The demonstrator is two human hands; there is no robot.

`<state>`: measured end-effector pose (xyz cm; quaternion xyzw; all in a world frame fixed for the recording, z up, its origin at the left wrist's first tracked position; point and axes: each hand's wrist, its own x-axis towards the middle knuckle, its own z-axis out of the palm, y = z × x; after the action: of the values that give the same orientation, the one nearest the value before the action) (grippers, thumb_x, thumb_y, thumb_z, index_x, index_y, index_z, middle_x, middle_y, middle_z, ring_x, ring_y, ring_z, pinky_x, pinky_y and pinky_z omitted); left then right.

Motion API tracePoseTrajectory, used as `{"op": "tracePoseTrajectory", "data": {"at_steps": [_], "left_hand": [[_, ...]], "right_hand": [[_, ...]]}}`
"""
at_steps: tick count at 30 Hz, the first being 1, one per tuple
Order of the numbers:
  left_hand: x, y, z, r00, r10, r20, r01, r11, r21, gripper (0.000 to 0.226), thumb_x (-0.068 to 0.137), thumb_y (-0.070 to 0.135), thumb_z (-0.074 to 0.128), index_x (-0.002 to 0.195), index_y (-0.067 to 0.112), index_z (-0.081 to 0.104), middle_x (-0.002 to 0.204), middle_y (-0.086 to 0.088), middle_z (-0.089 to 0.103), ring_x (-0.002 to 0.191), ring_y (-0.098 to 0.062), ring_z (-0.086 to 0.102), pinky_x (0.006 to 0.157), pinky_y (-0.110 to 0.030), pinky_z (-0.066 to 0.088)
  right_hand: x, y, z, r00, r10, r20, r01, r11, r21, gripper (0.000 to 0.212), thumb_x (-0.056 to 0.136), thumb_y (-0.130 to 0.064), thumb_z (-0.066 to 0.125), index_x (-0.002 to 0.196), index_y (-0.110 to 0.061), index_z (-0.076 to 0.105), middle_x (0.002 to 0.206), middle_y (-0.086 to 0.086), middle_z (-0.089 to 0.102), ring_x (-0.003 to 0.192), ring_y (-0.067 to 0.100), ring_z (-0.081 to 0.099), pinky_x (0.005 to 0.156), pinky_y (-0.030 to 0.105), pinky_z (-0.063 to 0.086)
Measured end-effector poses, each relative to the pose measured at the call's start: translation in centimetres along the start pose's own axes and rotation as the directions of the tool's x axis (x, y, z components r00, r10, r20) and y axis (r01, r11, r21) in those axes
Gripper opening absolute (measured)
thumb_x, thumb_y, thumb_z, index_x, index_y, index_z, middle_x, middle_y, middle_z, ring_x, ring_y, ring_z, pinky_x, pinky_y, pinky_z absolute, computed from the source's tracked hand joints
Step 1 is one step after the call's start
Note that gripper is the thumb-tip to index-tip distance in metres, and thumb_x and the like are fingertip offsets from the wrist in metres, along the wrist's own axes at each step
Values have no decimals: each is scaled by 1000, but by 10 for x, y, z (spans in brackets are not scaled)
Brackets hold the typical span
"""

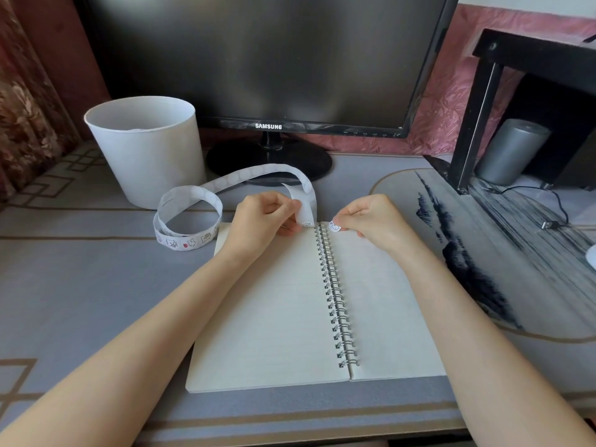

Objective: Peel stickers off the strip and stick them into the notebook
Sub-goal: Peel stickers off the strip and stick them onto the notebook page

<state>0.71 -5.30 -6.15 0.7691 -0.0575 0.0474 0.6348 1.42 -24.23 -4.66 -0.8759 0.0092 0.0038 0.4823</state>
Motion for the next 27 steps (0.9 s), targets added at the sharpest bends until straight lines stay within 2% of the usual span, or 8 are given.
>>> {"op": "tracePoseTrajectory", "data": {"at_steps": [5, 8, 14, 18, 22, 27], "left_hand": [[0, 0, 0, 1000, -2, 0, 2, 1000, 9, 22, 93, 15, 59, 85, -4, 66, 68, -9, 69, 63, -14, 65, 66, -22, 58], [0, 0, 0, 1000, -3, -1, 3, 1000, 12, 21, 93, 15, 60, 84, -2, 67, 68, -9, 69, 63, -14, 66, 66, -22, 58], [1, -2, 0, 1000, 3, 2, -3, 1000, 18, 19, 93, 16, 60, 82, 2, 67, 71, -12, 70, 67, -19, 67, 71, -28, 59], [1, -2, 0, 1000, -1, 0, 1, 1000, 18, 20, 93, 16, 60, 83, -1, 66, 70, -11, 69, 65, -18, 66, 69, -25, 59], [1, -3, 0, 1000, 0, 4, -1, 1000, 16, 21, 93, 17, 60, 83, -1, 66, 70, -11, 70, 65, -17, 67, 70, -26, 59], [2, -4, 0, 1000, 3, 5, -3, 1000, 25, 20, 93, 17, 60, 82, 2, 66, 70, -11, 70, 66, -18, 68, 71, -28, 59]], "right_hand": [[0, 0, 0, 1000, -2, 1, 2, 1000, -14, 8, 79, -10, 69, 72, -14, 70, 76, 8, 71, 69, 17, 54, 56, 25, 38], [-2, -1, 0, 1000, -3, 4, 3, 1000, -16, 7, 79, -11, 69, 73, -13, 70, 81, 12, 72, 70, 16, 54, 58, 25, 39], [-6, -4, 0, 1000, -4, -9, 3, 999, -54, 6, 79, -12, 69, 74, -14, 71, 80, 7, 73, 66, 12, 52, 58, 24, 38], [-7, -4, 0, 1000, 0, -19, -2, 997, -71, 4, 79, -13, 69, 77, -11, 72, 78, 5, 72, 65, 11, 52, 56, 21, 38], [-4, -3, 2, 999, 4, -33, -7, 997, -77, 8, 76, -13, 70, 69, -16, 70, 78, 9, 73, 68, 16, 54, 62, 25, 40], [-2, 0, 3, 999, 10, -37, -13, 996, -94, 14, 76, -13, 71, 64, -20, 66, 67, 3, 64, 64, 17, 53, 51, 23, 35]]}}
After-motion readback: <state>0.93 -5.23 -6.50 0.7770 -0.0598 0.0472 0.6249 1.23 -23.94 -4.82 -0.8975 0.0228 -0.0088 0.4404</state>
